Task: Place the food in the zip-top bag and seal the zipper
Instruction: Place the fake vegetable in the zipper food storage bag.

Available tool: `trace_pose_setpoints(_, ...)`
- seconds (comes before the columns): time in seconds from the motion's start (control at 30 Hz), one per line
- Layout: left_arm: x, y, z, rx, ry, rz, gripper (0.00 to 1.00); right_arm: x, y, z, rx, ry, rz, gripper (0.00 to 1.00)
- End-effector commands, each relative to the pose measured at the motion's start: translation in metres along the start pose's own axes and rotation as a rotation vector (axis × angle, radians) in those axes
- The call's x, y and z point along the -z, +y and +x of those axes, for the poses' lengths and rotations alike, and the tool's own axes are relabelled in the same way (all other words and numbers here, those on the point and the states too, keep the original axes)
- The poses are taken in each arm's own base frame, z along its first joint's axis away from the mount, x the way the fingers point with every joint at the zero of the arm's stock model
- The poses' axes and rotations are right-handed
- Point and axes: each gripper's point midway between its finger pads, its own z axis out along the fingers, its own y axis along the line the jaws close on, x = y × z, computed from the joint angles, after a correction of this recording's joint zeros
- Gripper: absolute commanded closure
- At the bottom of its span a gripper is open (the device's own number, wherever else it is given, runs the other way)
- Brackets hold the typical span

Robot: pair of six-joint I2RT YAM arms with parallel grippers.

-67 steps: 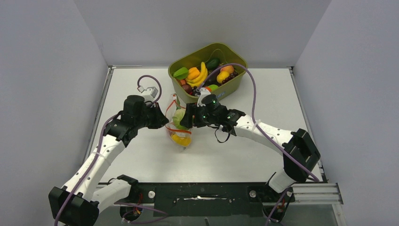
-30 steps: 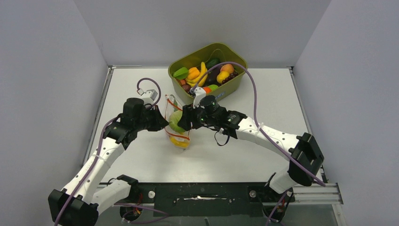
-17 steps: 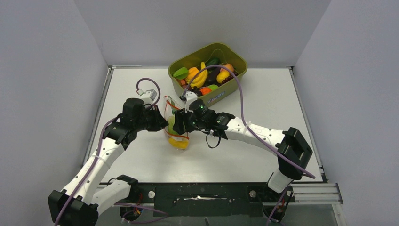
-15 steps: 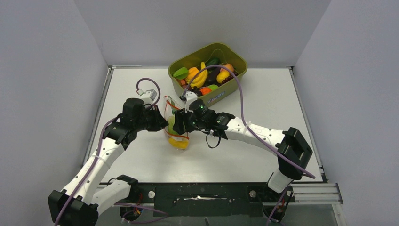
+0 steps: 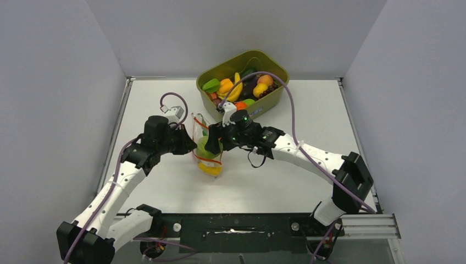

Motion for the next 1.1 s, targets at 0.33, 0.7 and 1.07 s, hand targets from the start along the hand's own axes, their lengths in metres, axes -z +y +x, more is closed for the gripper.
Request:
trace_pose_setpoints(0.33,0.011,-0.018,-0.022,-0.011,-0.091,0.071,1.0,-0.005,0.033,-0.012,-0.001,-0.084,-0.118,0.41)
trace_pose_setpoints(0.7,0.018,-0.031,-0.031,-0.01,-0.097,0.108,1.0,-0.023,0.008,-0.002,0.077,-0.044,0.078,0.31)
trace_pose_setpoints(1.07,0.023,-0.034,-0.034,-0.017,-0.115,0.122,1.0,-0.032,-0.003,0.01,0.096,-0.002,0.129,0.47)
